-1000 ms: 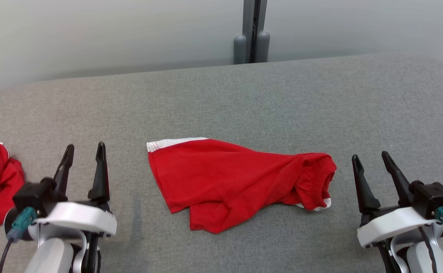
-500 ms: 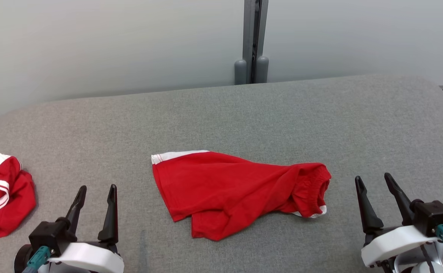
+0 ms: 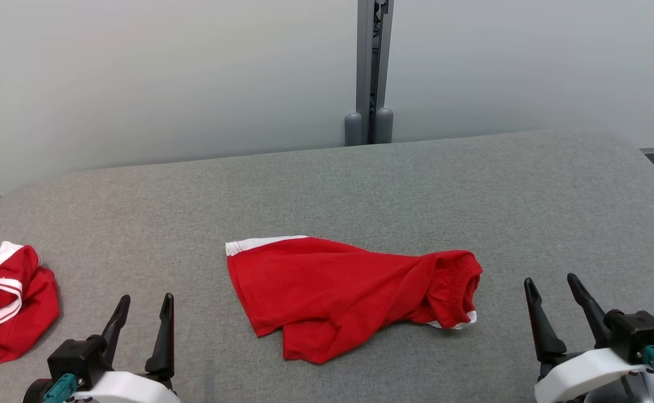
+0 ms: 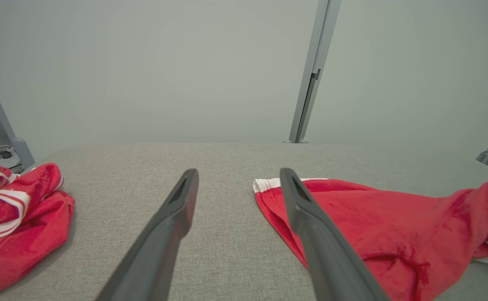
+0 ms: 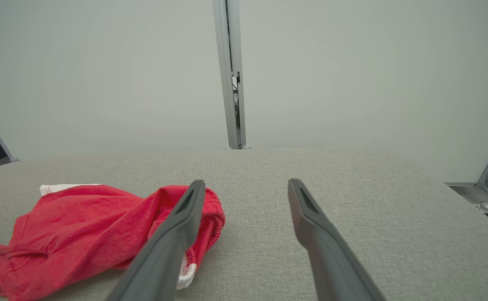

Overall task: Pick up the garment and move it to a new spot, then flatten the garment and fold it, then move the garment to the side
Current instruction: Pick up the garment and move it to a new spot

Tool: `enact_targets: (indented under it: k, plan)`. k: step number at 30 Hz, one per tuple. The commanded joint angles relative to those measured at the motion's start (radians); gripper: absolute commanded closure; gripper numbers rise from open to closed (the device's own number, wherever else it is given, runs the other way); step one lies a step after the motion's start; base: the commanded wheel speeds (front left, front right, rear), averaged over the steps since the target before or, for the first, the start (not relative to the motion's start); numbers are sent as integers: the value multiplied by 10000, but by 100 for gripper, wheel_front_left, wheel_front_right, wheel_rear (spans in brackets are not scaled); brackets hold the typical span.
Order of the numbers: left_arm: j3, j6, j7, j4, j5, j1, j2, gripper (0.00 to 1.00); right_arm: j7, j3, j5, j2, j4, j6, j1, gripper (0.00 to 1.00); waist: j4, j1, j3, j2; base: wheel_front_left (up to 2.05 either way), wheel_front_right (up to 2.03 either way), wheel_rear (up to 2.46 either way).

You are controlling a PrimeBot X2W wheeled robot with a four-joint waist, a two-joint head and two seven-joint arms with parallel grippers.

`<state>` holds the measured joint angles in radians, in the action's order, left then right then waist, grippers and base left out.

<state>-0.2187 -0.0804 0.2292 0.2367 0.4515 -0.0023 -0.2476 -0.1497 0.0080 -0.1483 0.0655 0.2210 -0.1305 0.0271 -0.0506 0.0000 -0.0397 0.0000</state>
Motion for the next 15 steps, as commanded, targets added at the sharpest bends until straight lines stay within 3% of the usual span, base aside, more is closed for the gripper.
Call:
enact_targets:
  k: [1,15]
  plan:
    - [40,-35,15,38,92,87,-92,0,64,-41,36,10,-78,-4,-111,0,1,0,-18,0,0,0,0]
    - [73,-93,96,206,213,23,-108,0,146,34,-26,-54,-218,-4,-149,0,20,0,-9,0,0,0,0]
